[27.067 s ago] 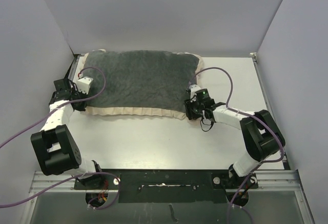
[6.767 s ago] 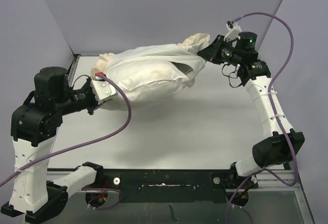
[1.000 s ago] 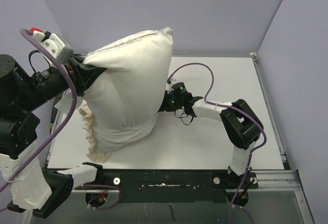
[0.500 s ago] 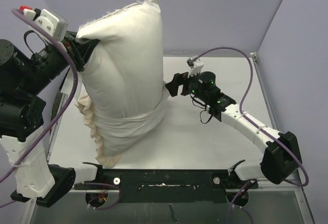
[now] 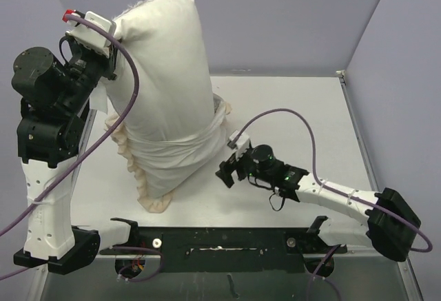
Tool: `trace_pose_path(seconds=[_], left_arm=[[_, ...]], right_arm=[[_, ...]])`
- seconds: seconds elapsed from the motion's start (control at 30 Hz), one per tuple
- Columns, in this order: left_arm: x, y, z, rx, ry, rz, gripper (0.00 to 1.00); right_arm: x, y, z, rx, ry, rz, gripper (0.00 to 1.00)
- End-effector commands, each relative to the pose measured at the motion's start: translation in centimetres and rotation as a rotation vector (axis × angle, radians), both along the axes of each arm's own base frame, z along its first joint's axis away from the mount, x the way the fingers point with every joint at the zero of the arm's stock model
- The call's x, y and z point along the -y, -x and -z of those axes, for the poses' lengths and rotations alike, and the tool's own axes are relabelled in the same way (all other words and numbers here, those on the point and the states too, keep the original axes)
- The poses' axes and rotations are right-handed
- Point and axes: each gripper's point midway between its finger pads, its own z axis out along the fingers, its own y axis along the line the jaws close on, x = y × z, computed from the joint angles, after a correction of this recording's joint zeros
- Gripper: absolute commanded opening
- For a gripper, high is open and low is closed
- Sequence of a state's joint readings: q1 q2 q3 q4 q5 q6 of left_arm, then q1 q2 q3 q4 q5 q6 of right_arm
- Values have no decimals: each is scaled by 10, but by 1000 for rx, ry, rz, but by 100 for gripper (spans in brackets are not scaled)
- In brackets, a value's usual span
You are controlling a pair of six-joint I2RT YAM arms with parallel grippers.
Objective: Remove the pillowcase from the pillow
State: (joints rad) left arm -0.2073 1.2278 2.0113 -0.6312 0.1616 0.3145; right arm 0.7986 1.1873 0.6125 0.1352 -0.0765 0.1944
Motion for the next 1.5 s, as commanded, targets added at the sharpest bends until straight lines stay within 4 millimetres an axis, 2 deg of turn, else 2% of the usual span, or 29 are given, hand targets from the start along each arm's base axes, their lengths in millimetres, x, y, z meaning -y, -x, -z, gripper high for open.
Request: trace_pose_path(seconds=[0.0, 0.1, 0.23, 0.37, 0.47, 0.57, 0.6, 0.73, 0.83, 1.1, 1.2, 1.27, 1.33, 1.47], left_arm=[[-52, 21, -88, 371, 19, -265, 0], [-51, 20, -79, 353, 20, -260, 0], [-52, 19, -77, 319, 51, -263, 0], [-57, 20, -76, 318, 36, -293, 0], [-69, 13, -71, 323, -10, -373, 0], [-87, 3, -71, 353, -70, -496, 0], [-91, 0, -71, 364, -90, -527, 0], [-95, -3, -70, 384, -134, -564, 0], [-94, -5, -68, 374, -131, -556, 0], [-95, -2, -66, 368, -131, -558, 0], [-99, -2, -68, 376, -141, -585, 0], [-99, -1, -69, 379, -145, -587, 0], [-99, 0, -69, 388, -154, -585, 0], [-98, 1, -73, 411, -163, -582, 0]], right_arm=[[-66, 33, -55, 289, 3, -171, 93], [-110, 66, -54, 362, 61, -278, 93], [-167, 92, -47, 431, 136, -427, 93], [-216, 120, -17, 450, 217, -595, 92], [-241, 141, 13, 454, 284, -712, 92], [-256, 146, 38, 423, 337, -762, 89], [-262, 144, 41, 417, 338, -762, 89], [-269, 130, 62, 325, 352, -737, 85], [-269, 111, 79, 284, 378, -670, 82], [-258, 57, 94, 213, 355, -426, 77], [-256, 49, 102, 191, 360, -376, 71], [-254, 48, 107, 159, 358, -357, 60], [-246, 43, 111, 110, 358, -309, 43], [-213, 26, 112, 45, 326, -186, 6]])
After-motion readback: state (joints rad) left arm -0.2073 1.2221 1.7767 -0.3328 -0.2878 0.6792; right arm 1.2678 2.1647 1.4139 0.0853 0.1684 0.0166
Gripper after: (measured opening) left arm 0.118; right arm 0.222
